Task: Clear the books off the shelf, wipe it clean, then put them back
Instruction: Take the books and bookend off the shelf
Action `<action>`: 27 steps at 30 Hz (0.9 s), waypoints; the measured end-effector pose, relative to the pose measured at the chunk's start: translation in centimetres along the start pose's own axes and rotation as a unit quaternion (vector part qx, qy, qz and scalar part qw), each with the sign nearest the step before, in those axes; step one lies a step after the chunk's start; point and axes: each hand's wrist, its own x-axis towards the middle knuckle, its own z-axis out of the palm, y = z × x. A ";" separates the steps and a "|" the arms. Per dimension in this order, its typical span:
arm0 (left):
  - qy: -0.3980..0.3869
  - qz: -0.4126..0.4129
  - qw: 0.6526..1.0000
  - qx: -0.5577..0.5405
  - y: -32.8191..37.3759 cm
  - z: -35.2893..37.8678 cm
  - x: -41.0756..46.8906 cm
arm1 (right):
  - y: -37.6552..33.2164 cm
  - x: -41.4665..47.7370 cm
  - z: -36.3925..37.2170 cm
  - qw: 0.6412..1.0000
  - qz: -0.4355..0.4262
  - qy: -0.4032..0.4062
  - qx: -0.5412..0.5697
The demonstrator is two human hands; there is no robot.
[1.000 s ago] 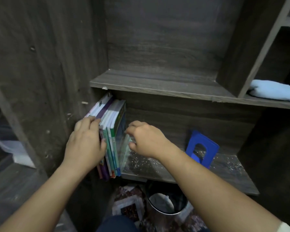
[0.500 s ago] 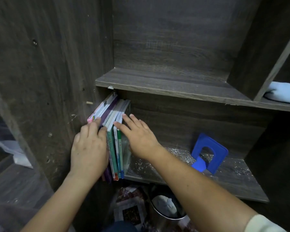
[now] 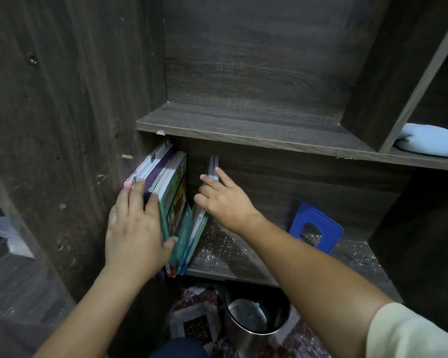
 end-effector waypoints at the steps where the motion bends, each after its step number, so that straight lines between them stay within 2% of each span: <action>1: -0.005 -0.002 1.000 0.013 0.5 0.0 -0.4 | 0.4 -0.7 -0.3 1.000 -0.003 0.014 -0.013; 4: -0.009 0.009 0.999 0.042 2.0 0.4 -1.6 | 2.0 -2.6 -1.1 0.996 0.021 0.072 -0.056; 7: -0.007 0.055 0.998 0.006 3.8 0.7 -2.3 | 3.3 -4.9 -2.4 0.991 0.052 0.102 -0.070; 11: -0.061 0.092 0.994 -0.022 5.7 0.2 -2.2 | 3.9 -9.5 -5.3 0.984 0.091 0.137 -0.065; 13: -0.096 0.099 0.990 -0.034 6.7 -0.7 -2.2 | 3.9 -12.5 -7.2 0.983 0.114 0.128 -0.071; 16: -0.094 0.152 0.982 -0.061 9.3 -1.7 -2.4 | 3.6 -17.0 -10.2 0.977 0.202 0.042 -0.053; 19: -0.075 0.224 0.970 -0.057 13.2 -2.9 -2.9 | 3.3 -19.9 -13.2 0.943 0.312 -0.115 -0.023; 21: -0.085 0.263 0.960 -0.045 16.5 -3.6 -3.3 | 2.9 -21.6 -15.1 0.914 0.339 -0.224 -0.012; 24: -0.098 0.334 0.937 -0.024 21.9 -4.7 -4.5 | 2.9 -24.9 -16.9 0.870 0.379 -0.301 0.094; 27: -0.106 0.407 0.907 -0.032 27.4 -6.0 -6.8 | 2.5 -28.5 -18.3 0.839 0.405 -0.335 0.140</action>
